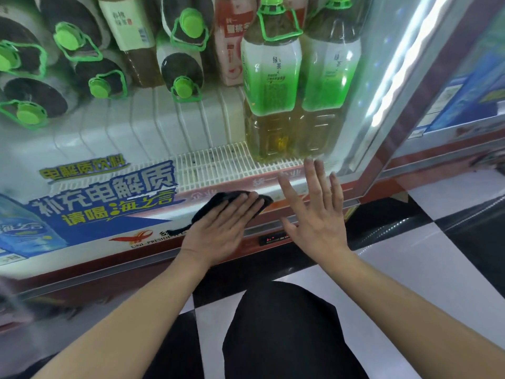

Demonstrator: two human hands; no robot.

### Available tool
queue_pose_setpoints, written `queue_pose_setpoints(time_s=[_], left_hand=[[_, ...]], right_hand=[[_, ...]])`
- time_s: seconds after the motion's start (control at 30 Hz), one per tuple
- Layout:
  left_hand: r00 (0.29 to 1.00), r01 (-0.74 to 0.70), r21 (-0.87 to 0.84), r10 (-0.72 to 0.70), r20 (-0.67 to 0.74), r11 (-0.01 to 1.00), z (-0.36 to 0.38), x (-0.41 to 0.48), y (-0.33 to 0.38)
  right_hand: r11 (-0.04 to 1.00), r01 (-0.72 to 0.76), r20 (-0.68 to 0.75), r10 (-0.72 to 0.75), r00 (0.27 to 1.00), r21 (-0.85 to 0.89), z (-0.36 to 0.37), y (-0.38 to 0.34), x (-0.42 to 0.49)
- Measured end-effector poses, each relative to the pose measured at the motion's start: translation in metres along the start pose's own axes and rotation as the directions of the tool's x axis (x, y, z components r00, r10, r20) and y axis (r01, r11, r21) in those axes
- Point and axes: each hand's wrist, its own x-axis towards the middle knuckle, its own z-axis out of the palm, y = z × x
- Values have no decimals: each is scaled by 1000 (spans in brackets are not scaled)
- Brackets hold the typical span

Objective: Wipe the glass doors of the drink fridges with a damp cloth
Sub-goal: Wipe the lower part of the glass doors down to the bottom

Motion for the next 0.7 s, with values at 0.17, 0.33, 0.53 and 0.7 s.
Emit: queue_pose_setpoints(time_s=[0.17,0.33,0.53,0.7], left_hand=[[954,-147,-180,187,233,973,20,-26,23],[914,-239,-226,297,278,944,15,-27,17],[884,-377,-116,394,253,919,-10,12,-13],[999,0,-172,-6,-37,985,-37,89,8]], right_hand=[[997,67,-41,-69,997,-46,1,11,-2],[996,81,-52,-83,995,-39,-1,28,-8],[1000,5,-4,-5,1000,-27,-5,47,-14],[998,-68,8,68,998,-9,-8,59,-19]])
